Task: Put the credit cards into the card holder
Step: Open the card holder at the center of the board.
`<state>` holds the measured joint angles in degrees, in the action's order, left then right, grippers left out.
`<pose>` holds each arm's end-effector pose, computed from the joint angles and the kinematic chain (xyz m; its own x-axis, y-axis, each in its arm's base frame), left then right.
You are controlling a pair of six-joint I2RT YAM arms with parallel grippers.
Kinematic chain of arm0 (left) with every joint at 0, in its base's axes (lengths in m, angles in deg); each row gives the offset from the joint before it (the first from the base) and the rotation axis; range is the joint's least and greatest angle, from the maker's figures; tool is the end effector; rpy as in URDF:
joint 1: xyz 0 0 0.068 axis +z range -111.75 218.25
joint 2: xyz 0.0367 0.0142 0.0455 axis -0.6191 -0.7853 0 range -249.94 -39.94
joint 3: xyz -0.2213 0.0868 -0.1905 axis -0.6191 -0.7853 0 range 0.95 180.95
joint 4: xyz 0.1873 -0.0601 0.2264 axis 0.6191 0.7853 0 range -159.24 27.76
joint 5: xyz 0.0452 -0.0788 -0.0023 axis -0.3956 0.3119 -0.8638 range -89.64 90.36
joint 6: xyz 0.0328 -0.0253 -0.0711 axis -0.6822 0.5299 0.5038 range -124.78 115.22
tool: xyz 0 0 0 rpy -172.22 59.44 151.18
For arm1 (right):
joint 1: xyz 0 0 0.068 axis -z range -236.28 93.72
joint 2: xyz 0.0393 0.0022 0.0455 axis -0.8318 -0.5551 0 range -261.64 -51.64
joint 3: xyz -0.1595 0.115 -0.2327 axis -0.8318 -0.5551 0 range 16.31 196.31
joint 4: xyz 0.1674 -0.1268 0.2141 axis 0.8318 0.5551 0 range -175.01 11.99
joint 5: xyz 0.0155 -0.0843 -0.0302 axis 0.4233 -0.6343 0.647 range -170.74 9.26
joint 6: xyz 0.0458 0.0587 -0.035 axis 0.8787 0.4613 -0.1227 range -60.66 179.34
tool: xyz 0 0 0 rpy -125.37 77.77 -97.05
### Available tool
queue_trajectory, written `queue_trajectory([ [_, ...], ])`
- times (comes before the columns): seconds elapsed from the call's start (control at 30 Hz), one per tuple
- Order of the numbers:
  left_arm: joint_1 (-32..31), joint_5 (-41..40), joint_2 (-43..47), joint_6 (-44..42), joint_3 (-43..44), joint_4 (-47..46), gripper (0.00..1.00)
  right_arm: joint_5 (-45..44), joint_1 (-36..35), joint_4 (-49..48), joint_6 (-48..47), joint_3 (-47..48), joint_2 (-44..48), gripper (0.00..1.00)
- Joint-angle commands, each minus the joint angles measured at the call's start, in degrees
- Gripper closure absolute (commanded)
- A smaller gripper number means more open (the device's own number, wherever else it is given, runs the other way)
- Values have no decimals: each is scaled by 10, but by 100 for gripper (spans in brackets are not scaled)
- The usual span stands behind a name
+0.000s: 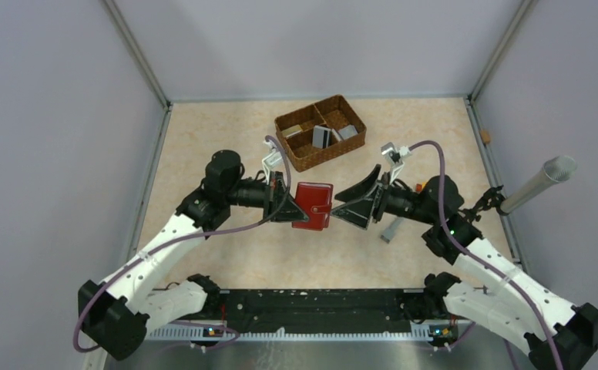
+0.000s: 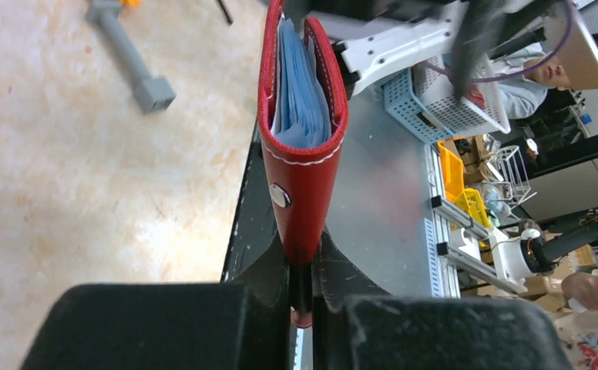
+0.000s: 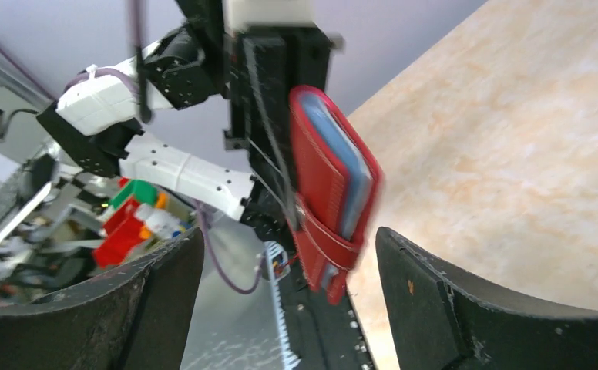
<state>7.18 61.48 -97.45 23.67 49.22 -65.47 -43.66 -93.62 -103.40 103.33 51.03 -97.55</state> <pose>0.1886 -0.1869 0.3527 -0.6364 0.1149 -0.7628 0.7698 0.0319 -0.6375 0.1610 0.1771 0.3465 -0.5947 0.2432 -0.7662 -0.7595 0.1426 0.6347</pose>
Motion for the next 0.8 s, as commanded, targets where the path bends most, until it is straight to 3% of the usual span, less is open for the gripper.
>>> queue_trajectory([
  [0.0,0,-21,-40,-88,27,112,100,-55,2,188,-146,84,30,24],
  [0.17,0,19,-82,-96,31,133,100,35,2,217,-178,117,-5,42],
  [0.27,-1,34,-90,-96,27,132,100,91,2,226,-191,130,-37,47],
  [0.43,-4,65,-93,-91,21,125,100,161,-6,226,-203,139,-82,50],
  [0.77,-29,109,-89,-82,11,102,100,174,-11,252,-258,149,-128,52],
])
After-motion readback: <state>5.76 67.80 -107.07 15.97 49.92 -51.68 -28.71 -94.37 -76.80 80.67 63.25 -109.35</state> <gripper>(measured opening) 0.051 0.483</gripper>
